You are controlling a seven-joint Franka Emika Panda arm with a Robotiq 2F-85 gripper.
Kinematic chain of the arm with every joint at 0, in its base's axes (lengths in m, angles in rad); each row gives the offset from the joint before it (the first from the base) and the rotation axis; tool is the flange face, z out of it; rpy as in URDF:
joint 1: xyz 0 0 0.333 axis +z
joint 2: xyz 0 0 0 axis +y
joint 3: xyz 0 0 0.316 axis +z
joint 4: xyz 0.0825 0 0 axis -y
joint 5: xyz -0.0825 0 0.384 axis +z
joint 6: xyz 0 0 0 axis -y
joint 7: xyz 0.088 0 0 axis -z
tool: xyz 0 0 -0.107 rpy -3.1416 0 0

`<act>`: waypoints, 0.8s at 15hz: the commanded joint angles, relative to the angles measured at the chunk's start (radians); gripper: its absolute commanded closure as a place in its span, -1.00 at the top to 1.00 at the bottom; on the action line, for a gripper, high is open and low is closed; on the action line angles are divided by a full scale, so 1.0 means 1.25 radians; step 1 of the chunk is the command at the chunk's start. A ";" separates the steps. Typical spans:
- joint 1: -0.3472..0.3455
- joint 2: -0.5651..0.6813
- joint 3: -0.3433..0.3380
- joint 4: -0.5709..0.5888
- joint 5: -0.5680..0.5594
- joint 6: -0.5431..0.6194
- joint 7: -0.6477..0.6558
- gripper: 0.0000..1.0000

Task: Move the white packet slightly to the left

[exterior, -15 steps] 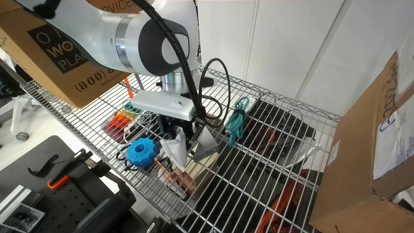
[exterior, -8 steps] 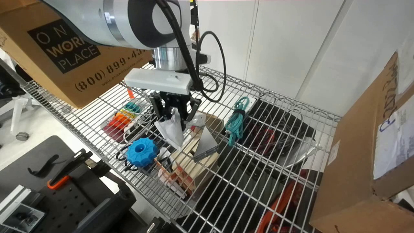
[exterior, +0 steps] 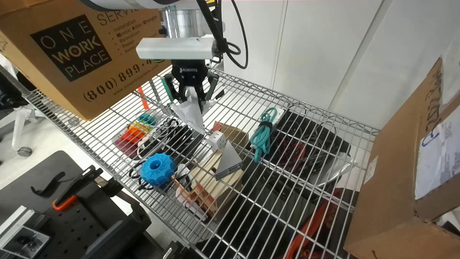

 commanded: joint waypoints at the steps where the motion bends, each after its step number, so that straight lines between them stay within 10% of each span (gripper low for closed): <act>1: 0.028 0.066 0.011 0.122 -0.035 -0.044 -0.055 -0.85; 12: 0.143 0.225 0.063 0.327 -0.085 -0.036 -0.210 -0.85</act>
